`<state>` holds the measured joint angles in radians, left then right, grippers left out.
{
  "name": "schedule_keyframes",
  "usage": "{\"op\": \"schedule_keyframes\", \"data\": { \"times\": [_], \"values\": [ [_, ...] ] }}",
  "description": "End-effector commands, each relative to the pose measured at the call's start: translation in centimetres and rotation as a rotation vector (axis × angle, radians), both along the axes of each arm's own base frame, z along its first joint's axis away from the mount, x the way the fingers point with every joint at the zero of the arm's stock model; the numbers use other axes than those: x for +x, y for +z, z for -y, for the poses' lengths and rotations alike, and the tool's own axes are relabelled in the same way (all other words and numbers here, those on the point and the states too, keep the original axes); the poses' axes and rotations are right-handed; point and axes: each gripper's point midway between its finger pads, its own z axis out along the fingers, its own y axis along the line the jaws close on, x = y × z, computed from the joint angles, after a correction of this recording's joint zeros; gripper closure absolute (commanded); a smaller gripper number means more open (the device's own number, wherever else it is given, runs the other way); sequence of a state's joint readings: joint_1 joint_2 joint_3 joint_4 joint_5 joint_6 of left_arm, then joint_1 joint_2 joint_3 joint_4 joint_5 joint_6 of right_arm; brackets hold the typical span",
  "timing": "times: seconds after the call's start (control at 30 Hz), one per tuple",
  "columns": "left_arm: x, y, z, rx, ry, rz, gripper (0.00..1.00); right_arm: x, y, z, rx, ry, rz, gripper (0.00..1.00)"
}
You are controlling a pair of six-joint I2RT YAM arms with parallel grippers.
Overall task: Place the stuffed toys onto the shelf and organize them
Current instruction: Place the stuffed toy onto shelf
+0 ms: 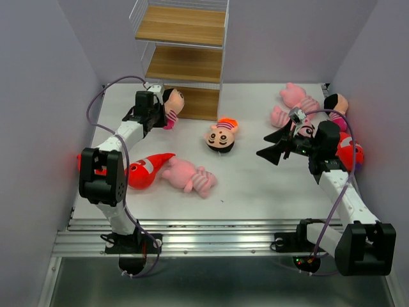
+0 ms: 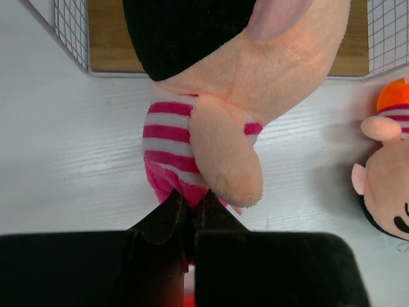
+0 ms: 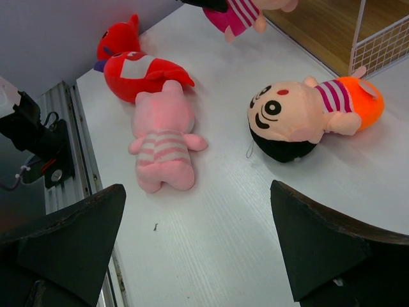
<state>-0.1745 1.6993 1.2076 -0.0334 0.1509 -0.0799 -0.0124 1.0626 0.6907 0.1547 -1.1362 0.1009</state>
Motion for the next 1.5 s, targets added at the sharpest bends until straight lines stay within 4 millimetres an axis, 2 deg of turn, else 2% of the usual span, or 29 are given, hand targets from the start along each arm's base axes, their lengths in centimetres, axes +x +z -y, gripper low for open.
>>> {"op": "schedule_keyframes", "data": {
  "times": [0.0,0.23,0.37,0.57,0.93,1.13,1.17,1.47],
  "values": [
    [3.2,2.7,0.2,-0.023,-0.009,0.093,1.00,-0.2,0.7,-0.3,-0.003,0.029,0.036,0.00],
    [5.8,1.7,-0.5,-0.072,0.042,0.100,1.00,-0.2,0.6,-0.3,-0.003,0.031,0.031,0.00],
    [7.0,1.9,-0.6,-0.101,0.075,0.121,1.00,-0.2,0.5,-0.3,-0.003,0.034,0.029,0.00],
    [7.7,2.3,-0.8,-0.127,0.113,0.152,1.00,-0.1,0.4,-0.3,-0.002,0.035,0.023,0.00],
    [8.2,1.2,-1.4,-0.124,0.156,0.157,1.00,0.0,0.2,-0.3,-0.004,0.034,0.018,0.00],
    [8.3,0.1,-1.5,-0.117,0.166,0.135,0.78,0.1,0.1,-0.3,-0.006,0.035,0.020,0.00],
    [8.3,-0.1,-1.6,-0.118,0.171,0.130,0.70,0.0,0.1,-0.3,-0.005,0.035,0.017,0.00],
    [8.1,-0.8,-1.7,-0.127,0.195,0.119,0.46,0.0,0.1,-0.3,-0.007,0.035,0.021,0.00]
  ]
}}
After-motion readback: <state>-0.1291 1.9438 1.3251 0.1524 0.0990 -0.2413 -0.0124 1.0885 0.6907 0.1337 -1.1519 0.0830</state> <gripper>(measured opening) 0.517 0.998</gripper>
